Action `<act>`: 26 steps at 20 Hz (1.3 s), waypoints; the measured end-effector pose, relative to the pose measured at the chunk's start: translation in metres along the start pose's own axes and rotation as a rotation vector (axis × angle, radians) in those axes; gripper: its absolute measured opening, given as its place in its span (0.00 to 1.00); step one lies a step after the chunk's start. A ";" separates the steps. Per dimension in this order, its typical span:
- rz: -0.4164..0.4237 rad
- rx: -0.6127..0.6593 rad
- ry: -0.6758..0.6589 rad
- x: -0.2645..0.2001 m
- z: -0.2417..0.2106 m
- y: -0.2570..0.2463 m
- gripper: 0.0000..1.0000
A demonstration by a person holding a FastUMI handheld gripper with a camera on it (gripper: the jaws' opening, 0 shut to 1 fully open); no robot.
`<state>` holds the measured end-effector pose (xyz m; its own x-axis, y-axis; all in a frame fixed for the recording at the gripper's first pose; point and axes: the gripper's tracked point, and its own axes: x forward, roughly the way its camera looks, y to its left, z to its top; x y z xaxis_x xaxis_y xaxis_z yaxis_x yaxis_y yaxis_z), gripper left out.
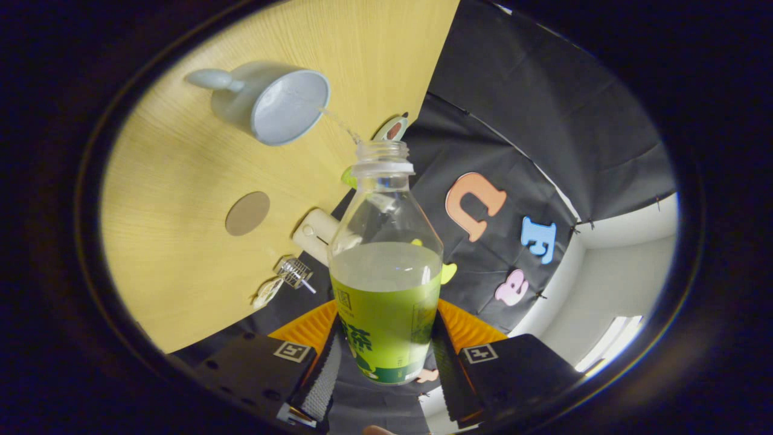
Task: Take the bottle from table, then pour the juice into the cup, finally place the bottle on the coaster
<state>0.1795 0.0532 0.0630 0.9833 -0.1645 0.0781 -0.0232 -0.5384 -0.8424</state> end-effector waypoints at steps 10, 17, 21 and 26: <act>-0.011 0.028 -0.013 0.002 0.005 0.004 0.77; 0.043 0.201 -0.019 0.001 0.010 0.024 0.77; 0.142 0.404 -0.007 0.003 0.005 0.039 0.77; 0.263 0.707 -0.009 -0.004 0.007 0.053 0.77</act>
<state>0.1755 0.0316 0.0146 0.9629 -0.2057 -0.1745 -0.1388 0.1771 -0.9744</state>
